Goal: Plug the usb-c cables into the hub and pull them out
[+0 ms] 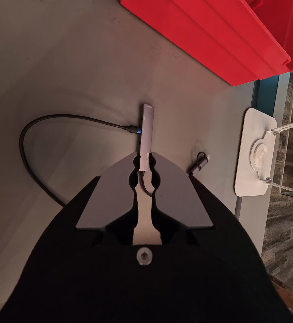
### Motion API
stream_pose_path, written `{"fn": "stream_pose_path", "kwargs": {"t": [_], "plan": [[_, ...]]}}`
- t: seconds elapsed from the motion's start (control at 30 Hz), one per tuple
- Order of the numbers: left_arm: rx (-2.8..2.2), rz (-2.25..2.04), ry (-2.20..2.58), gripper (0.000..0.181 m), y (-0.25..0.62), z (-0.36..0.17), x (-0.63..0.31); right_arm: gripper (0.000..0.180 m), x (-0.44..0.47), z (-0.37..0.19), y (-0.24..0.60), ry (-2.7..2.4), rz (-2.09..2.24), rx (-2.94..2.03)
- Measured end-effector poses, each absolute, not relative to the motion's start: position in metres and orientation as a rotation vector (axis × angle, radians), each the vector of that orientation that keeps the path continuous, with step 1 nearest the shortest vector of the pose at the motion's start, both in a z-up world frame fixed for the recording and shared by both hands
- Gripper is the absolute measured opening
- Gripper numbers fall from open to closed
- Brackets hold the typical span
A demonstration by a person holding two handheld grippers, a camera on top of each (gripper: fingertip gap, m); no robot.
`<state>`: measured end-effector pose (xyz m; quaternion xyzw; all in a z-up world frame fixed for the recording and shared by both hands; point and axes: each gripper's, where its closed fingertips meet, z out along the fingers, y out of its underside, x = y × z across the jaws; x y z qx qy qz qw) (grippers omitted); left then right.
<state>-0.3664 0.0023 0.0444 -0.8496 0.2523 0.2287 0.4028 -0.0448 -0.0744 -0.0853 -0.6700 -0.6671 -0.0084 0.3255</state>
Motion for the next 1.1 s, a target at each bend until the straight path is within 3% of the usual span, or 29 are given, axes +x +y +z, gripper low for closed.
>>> {"fn": "stream_pose_path", "kwargs": {"t": [0.33, 0.57, 0.77, 0.97, 1.1], "plan": [[-1.823, 0.519, 0.661, 0.004, -0.018, 0.107, -0.318, 0.011, -0.060, -0.070, -0.074, -1.659, 0.081, -1.691], [-1.572, 0.238, 0.788, 0.004, -0.030, 0.138, -0.237, 0.014, -0.109, -0.028, -0.084, -1.377, 0.487, -1.508], [-1.483, 0.009, 0.929, 0.003, -0.038, 0.132, -0.159, 0.035, -0.104, 0.063, -0.084, -0.782, 0.954, -1.330], [-1.417, -0.044, 1.004, 0.003, -0.038, 0.115, -0.091, 0.035, -0.022, 0.101, -0.047, -0.195, 1.150, -1.317], [-1.402, -0.032, 1.083, 0.003, -0.044, 0.096, -0.060, 0.022, 0.011, 0.098, -0.031, 0.061, 1.345, -1.333]]}}
